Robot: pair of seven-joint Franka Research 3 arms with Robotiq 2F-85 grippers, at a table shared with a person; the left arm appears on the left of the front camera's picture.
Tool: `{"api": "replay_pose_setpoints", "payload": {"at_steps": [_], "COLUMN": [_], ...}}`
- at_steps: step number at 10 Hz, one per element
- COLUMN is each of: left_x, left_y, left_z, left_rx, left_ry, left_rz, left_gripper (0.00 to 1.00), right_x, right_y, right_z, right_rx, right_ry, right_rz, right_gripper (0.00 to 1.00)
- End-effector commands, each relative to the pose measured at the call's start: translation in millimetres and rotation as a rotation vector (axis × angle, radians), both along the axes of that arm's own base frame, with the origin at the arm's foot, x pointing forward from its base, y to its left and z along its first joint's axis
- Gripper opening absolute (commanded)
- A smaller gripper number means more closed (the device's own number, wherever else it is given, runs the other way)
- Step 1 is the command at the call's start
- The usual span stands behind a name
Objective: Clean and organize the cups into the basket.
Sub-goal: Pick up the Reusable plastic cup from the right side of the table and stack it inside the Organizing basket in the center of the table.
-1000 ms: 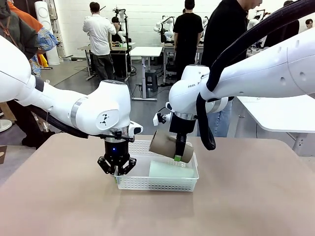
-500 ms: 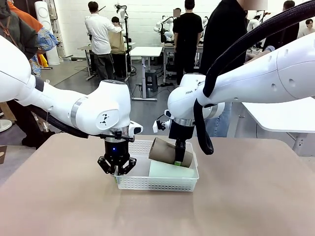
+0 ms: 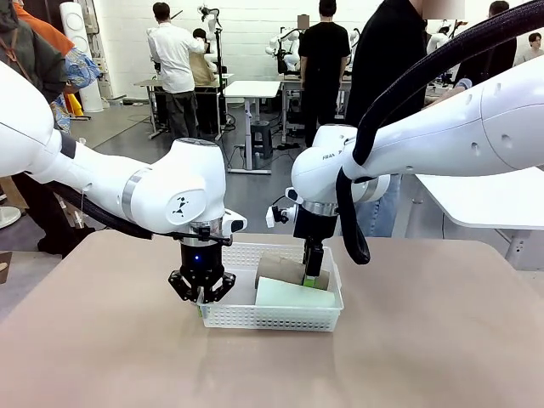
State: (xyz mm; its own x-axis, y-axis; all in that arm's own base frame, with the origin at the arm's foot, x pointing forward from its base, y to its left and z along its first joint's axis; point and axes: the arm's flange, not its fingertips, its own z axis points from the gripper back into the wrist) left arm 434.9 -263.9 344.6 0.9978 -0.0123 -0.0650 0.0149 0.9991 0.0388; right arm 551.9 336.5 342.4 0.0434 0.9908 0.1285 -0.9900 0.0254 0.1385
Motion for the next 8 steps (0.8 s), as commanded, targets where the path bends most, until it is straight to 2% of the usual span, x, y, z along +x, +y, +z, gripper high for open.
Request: {"api": "replay_pose_setpoints", "payload": {"at_steps": [1,3,5,7,8], "left_x": [-1.1,-1.1,-1.1,-1.1,-1.1], "left_y": [-0.2,-0.2,-0.2,-0.2,-0.2], "left_z": [-1.6,-1.6,-1.6,-1.6,-1.6], "left_rx": [0.005,0.005,0.005,0.005,0.005], "left_ry": [0.002,0.002,0.002,0.002,0.002], "left_rz": [-0.005,-0.005,-0.005,-0.005,-0.005], "left_gripper": [0.00,0.00,0.00,0.00,0.00], "right_x": [1.5,-7.6,-42.4,-67.2,-75.7], "right_y": [-2.6,-2.7,-22.5,-87.5,-126.4], "right_z": [4.2,23.9,87.5,135.5,150.0], "right_rx": [-0.005,0.049,0.176,0.372,0.470], "right_ry": [0.006,-0.027,-0.126,-0.153,-0.152], "right_rz": [0.027,0.052,0.082,0.024,-0.010], "right_gripper": [1.00,1.00,1.00,1.00,1.00]}}
